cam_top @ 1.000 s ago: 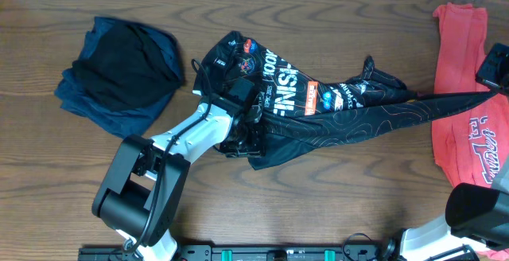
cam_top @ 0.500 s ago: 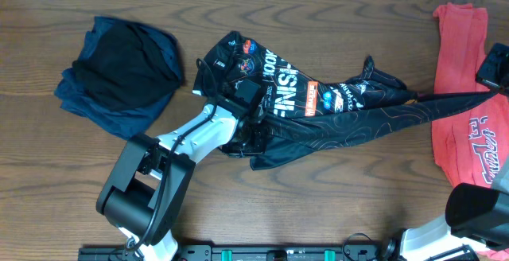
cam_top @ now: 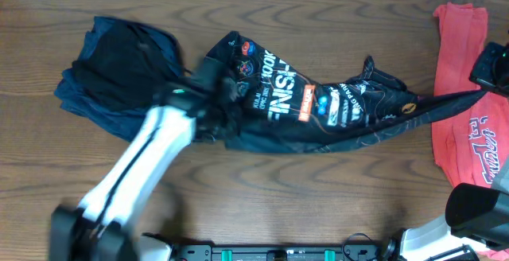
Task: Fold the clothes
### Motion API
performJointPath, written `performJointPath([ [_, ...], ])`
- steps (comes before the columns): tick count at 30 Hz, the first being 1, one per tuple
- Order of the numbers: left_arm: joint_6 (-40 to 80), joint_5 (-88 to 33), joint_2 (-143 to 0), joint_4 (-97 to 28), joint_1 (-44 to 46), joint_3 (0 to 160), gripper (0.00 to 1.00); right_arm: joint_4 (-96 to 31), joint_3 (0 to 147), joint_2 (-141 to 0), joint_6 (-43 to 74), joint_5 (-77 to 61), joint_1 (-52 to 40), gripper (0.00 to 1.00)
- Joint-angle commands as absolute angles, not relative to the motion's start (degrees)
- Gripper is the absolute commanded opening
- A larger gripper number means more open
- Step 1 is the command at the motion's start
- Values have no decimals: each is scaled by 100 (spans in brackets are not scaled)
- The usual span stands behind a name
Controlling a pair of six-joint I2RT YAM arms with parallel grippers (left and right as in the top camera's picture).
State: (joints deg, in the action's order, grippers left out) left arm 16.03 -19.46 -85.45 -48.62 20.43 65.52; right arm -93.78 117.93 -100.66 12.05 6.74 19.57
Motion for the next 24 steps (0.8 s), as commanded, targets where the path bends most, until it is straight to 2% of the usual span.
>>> performJointPath([
  [1,1398,-1900,-7585,-4943,1680,6742,6,-9330,11799,-9880,934,16,1959,1],
  [5,1400,-1942,-6604,-4936,1251,6744,6,-9212,11799,-9487,926,-91,1959,1],
  [12,1404,-2954,-5083,-4619,554,6928,6,-9107,11799,-8479,823,-47,2014,1],
  [19,1431,-2897,-3940,-4410,392,7601,6,-8742,11799,-7225,937,-47,2434,1],
  [24,1573,-2272,-3723,-4355,392,7824,6,-8499,11799,-6954,770,-266,2488,1],
])
